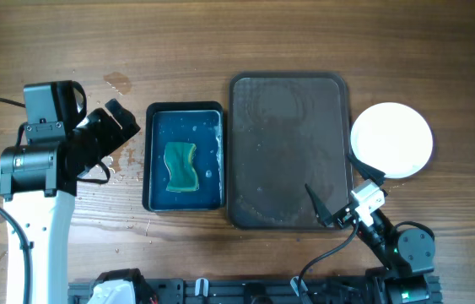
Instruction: Clean dirty plates on tray and stack at the side
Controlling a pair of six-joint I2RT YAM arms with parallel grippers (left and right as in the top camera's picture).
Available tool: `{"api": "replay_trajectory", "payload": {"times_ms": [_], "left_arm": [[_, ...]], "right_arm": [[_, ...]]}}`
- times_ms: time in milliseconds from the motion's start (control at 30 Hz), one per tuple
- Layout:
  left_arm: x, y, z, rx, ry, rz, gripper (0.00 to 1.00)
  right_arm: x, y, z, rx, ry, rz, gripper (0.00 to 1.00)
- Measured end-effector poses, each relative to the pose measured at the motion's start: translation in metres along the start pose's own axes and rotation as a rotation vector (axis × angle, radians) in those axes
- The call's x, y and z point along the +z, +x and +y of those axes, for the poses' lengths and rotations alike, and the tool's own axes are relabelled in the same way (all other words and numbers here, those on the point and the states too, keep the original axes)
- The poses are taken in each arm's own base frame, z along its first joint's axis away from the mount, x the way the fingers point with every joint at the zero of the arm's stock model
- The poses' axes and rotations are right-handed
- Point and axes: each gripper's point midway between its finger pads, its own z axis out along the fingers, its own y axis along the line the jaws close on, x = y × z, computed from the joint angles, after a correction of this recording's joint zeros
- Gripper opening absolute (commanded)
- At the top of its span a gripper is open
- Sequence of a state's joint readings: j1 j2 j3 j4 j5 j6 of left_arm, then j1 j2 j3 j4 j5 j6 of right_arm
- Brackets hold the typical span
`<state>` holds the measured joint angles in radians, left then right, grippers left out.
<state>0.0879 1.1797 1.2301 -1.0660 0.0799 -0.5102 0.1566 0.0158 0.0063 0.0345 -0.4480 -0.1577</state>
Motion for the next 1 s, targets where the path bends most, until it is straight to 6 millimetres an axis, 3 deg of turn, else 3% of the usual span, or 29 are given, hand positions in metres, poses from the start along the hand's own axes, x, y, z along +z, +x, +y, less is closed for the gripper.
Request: {"api": "replay_trajectory", "payload": {"times_ms": [400,533,567,600,700,767,900,1000], "left_arm": [[0.001,0.003,0.000,0.005,0.005,-0.002,1.00],[-0.002,0.055,0.027,0.027,0.012,0.000,1.00],[-0.003,0.068,0.038,0.020,0.024,-0.028,1.00],[-0.005,0.065,0.036,0.021,0.079,-0.114,1.00],[-0.022,0.036,0.010,0.105,0.317,-0.447,1.00],[-0.028,0.042,0.006,0.206,0.433,-0.612,1.00],[-0.009,0.064,0.020,0.241,0.502,-0.732,1.00],[0.002,0.065,0.021,0.248,0.523,-0.771,1.00]], "right_arm": [[0.000,0.001,0.000,0.002,-0.001,0.003,1.00],[0.000,0.002,0.000,0.004,-0.001,0.007,1.00],[0.000,0.002,0.000,0.004,-0.001,0.008,1.00],[0.000,0.002,0.000,0.004,-0.001,0.009,1.00],[0.000,0.002,0.000,0.004,-0.002,0.009,1.00],[0.000,0.002,0.000,0.004,-0.001,0.008,1.00],[0.000,0.002,0.000,0.005,-0.002,0.010,1.00],[0.000,0.002,0.000,0.005,-0.002,0.010,1.00]]}}
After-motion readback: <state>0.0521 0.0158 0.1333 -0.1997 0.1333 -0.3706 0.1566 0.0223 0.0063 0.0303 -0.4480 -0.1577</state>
